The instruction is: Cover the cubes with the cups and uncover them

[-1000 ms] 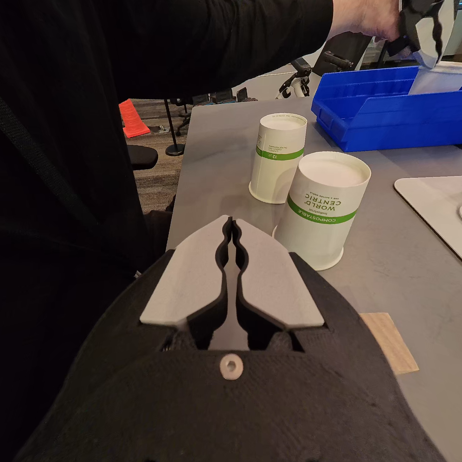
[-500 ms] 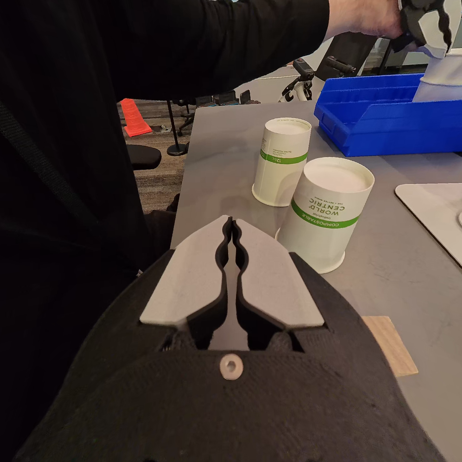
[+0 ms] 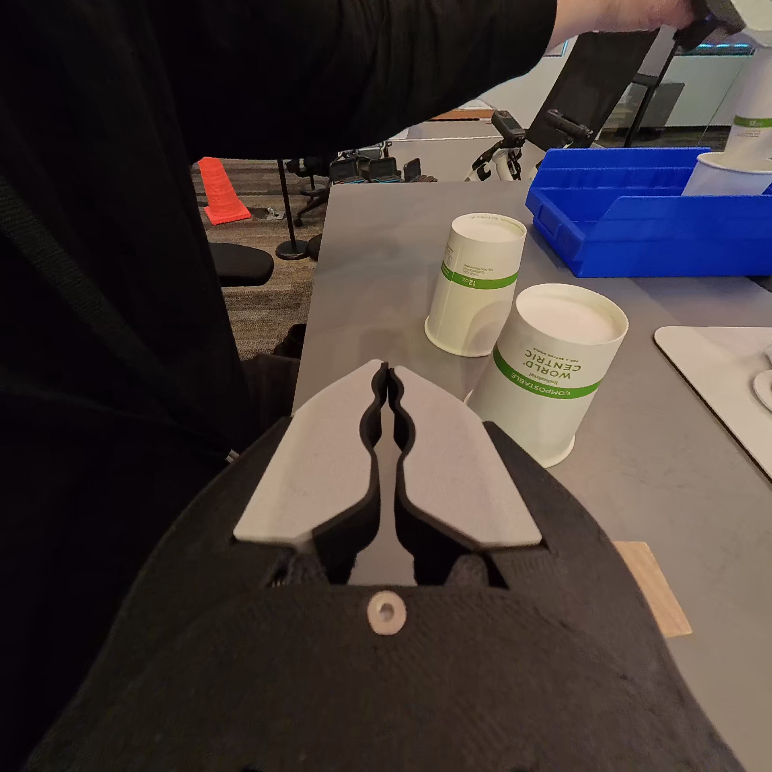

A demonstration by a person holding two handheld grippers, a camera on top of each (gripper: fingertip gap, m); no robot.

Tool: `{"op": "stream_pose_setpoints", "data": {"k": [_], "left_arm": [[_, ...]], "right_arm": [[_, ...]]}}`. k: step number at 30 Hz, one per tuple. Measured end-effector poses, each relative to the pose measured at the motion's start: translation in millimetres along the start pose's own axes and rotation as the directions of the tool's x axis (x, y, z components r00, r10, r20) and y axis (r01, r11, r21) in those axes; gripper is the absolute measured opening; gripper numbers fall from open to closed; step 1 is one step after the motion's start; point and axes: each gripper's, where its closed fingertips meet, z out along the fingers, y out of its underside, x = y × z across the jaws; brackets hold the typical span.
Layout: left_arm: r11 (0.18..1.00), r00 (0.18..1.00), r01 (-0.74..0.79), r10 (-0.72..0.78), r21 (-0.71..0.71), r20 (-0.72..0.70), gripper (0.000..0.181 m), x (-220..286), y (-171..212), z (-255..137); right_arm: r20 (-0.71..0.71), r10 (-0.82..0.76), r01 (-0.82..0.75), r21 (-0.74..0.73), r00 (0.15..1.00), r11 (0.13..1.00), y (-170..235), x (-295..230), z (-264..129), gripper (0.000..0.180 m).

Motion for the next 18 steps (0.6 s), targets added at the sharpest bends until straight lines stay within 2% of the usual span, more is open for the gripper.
{"op": "stream_pose_setpoints", "data": {"k": [1, 6, 13, 16, 18], "left_arm": [[1.0, 1.0, -0.004, 0.004, 0.001, 0.011, 0.003, -1.6, -0.6, -2.6], [0.999, 0.998, 0.022, -0.024, 0.036, 0.063, 0.003, -9.3, -4.9, -23.8], [0.973, 0.981, 0.116, -0.144, 0.197, 0.134, 0.003, -11.0, -26.6, -88.2], [0.921, 0.961, 0.197, -0.25, 0.335, 0.122, 0.003, -1.2, -42.8, -124.8], [0.842, 0.935, 0.275, -0.347, 0.464, 0.077, 0.003, 8.3, -57.3, -153.8]], "right_arm": [[0.0, -0.002, 0.002, 0.0, 1.0, 1.0, -0.3, -0.3, 0.0, 0.0], [-0.006, -0.011, 0.011, 0.01, 1.0, 1.0, -4.5, -1.9, -1.4, 0.0], [-0.016, -0.04, 0.04, 0.044, 0.999, 0.998, -17.6, -6.2, -4.5, 0.0], [-0.031, -0.059, 0.061, 0.062, 0.998, 0.996, -25.9, -7.9, -5.6, 0.0], [-0.046, -0.062, 0.066, 0.075, 0.997, 0.995, -32.7, -7.3, -6.5, 0.0]]}}
